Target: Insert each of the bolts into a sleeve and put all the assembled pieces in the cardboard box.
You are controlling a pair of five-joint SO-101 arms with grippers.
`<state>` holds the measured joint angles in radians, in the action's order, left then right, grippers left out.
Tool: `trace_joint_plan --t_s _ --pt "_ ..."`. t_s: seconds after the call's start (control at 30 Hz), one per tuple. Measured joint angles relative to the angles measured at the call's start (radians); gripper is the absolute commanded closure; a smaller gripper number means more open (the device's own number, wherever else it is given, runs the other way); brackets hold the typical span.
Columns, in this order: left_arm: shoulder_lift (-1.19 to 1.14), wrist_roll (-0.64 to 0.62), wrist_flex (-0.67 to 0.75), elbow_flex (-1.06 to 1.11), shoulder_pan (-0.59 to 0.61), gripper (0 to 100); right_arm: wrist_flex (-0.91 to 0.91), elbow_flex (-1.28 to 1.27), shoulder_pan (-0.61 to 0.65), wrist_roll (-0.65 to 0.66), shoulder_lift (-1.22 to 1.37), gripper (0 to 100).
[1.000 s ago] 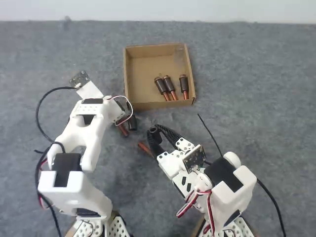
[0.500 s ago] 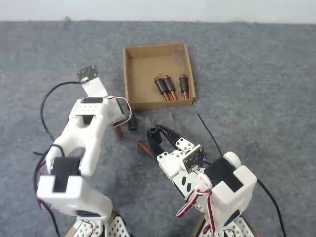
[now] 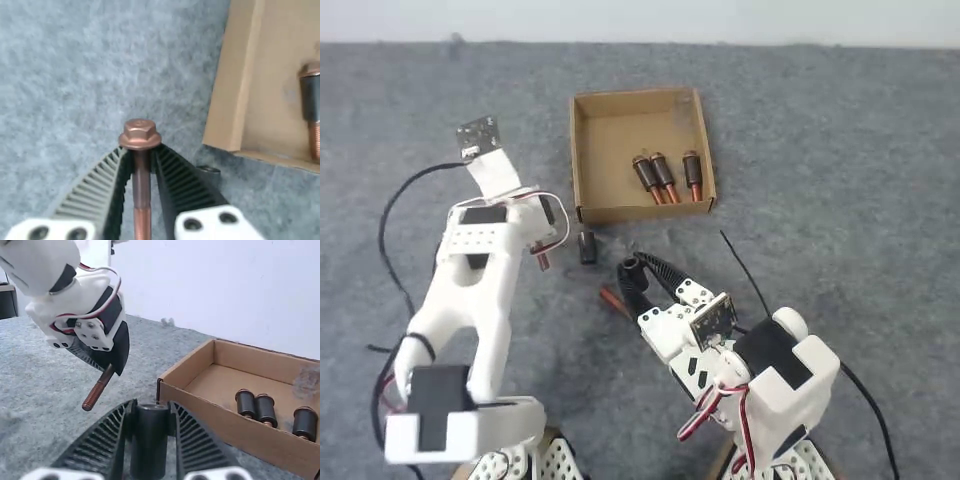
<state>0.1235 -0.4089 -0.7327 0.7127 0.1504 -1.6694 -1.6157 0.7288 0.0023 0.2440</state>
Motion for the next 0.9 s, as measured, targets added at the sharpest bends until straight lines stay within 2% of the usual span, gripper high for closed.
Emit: trace_joint_plan --t_s 0.67,0.9 --pt "0.611 0.000 0.661 0.652 -0.041 99 0.037 0.000 0.000 0.000 0.000 99.1" --pt "0.815 0.000 0.677 0.681 -0.043 99 0.037 0.000 0.000 0.000 0.000 99.1"
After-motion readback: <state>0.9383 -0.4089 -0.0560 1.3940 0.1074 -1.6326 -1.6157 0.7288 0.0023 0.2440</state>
